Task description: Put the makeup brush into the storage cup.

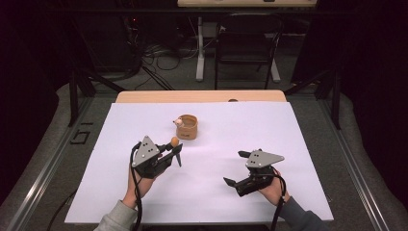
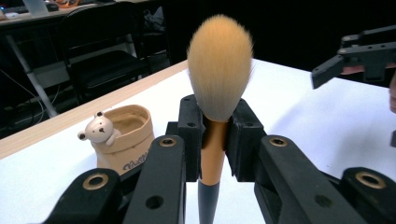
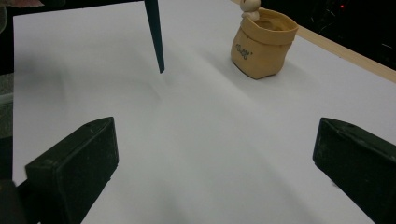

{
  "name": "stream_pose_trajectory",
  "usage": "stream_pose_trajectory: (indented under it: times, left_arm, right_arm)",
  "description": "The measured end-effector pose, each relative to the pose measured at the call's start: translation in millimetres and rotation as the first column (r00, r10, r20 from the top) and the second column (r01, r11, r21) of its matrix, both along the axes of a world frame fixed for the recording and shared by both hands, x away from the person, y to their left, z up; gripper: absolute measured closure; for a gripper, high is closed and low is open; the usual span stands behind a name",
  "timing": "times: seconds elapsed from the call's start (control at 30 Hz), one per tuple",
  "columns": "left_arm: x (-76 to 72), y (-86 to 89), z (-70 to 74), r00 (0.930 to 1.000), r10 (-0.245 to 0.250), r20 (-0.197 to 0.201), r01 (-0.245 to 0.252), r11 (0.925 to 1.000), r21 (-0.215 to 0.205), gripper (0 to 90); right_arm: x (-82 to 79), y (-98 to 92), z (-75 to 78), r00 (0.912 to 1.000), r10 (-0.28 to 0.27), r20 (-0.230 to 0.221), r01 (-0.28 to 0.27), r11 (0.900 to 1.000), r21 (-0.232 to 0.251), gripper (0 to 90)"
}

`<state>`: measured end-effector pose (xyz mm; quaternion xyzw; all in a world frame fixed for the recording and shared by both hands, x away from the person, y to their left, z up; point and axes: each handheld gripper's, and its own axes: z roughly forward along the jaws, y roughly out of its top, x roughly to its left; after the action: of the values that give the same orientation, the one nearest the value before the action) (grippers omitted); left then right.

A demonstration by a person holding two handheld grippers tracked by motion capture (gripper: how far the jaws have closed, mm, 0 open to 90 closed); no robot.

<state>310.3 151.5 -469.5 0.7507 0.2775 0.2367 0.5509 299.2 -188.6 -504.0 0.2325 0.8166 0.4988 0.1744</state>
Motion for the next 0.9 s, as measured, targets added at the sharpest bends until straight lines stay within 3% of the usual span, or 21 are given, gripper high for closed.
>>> stream_pose_trajectory:
  times: [0.63,0.9]
  left_arm:
    - [20.5,-3.2,9.9,0.9997,0.023,0.000,-0.023,0.9991,0.037,78.3]
    - [27.8,-6.1,14.6,0.9996,0.027,0.001,-0.027,0.9994,0.023,78.3]
  right_arm:
    - [-14.3,-36.5,-8.7,0.9967,-0.081,-0.007,0.081,0.997,0.018,0.0]
    - [-20.0,-53.6,-7.2,0.9921,-0.125,-0.013,0.125,0.991,0.050,0.0]
